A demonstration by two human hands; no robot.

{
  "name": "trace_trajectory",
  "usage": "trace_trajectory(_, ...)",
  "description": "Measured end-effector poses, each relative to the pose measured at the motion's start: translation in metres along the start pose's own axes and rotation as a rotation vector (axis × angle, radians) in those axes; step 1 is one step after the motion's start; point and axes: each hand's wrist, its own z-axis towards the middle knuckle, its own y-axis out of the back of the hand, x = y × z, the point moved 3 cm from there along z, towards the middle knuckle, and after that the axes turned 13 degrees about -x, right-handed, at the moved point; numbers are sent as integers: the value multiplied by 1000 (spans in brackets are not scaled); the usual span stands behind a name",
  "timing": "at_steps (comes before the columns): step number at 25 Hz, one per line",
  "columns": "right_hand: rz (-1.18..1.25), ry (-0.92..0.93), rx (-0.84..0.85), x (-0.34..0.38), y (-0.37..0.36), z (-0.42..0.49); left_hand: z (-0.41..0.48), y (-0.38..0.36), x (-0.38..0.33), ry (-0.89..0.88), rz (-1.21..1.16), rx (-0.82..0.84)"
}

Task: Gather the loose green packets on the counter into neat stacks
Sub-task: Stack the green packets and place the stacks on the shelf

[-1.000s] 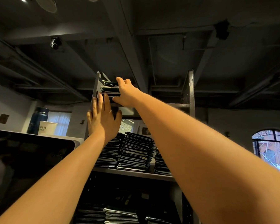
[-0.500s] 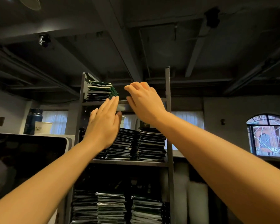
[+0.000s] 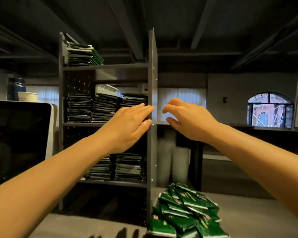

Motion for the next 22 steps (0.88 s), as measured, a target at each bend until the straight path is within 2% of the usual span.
trace_trajectory(5, -37, -49, 231, -20, -9, -67, -15, -26, -48, -8, -94, 150)
trace_trajectory(13, 12, -69, 491, -33, -37, -165, -66, -97, -106, -5, -167, 397)
trace_trajectory(17, 128, -72, 649, -25, -54, -210, -103, -128, -127, -16, -191, 495)
trace_trajectory(22, 397, -56, 848, -5, -72, -255, -150, -158, -139, 2, -229, 663)
